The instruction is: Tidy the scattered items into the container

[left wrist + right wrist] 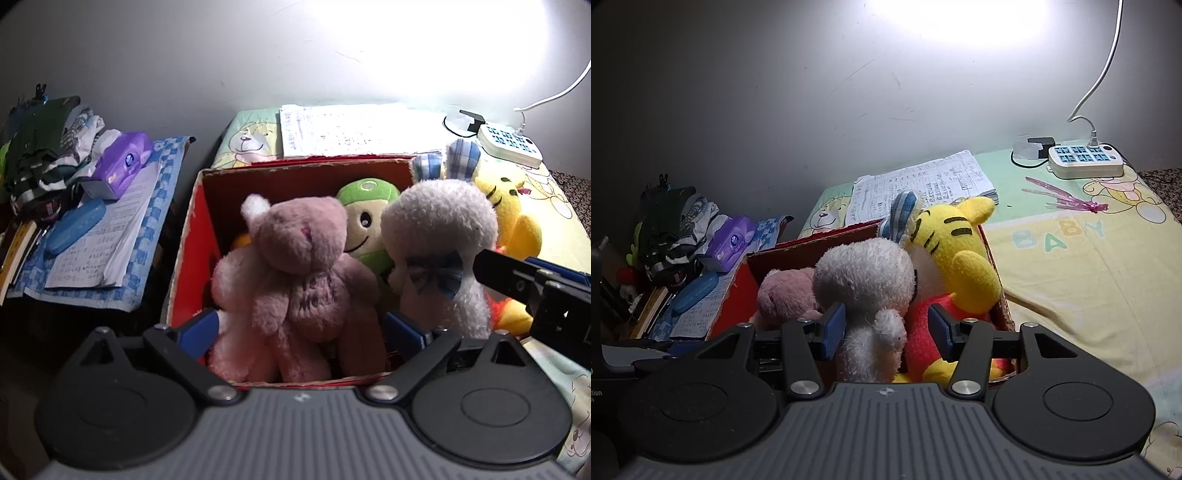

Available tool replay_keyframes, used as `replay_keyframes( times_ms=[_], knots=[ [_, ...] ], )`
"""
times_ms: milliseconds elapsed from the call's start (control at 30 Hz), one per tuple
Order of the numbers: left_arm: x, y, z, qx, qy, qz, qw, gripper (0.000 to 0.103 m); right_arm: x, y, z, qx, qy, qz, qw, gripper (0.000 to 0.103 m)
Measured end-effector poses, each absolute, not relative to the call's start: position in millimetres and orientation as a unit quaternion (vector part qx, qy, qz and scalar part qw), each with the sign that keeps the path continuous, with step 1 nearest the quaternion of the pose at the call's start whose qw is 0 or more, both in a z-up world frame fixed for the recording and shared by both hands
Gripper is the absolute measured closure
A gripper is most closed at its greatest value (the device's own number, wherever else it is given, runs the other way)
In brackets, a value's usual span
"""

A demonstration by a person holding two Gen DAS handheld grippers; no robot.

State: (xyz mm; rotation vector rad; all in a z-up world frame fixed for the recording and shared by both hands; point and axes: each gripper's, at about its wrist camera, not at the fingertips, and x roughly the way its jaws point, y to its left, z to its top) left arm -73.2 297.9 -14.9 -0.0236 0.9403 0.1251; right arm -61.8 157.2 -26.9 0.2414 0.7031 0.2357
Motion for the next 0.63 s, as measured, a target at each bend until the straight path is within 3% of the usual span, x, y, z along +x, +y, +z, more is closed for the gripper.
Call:
replay_keyframes(
  times_ms=[633],
  knots=[
    [-82,294,-10,-0.001,0.436,0.075,0.897,0.007,-65,158,-28,0.119,0.344,0.115,0.924,0.05]
  ],
)
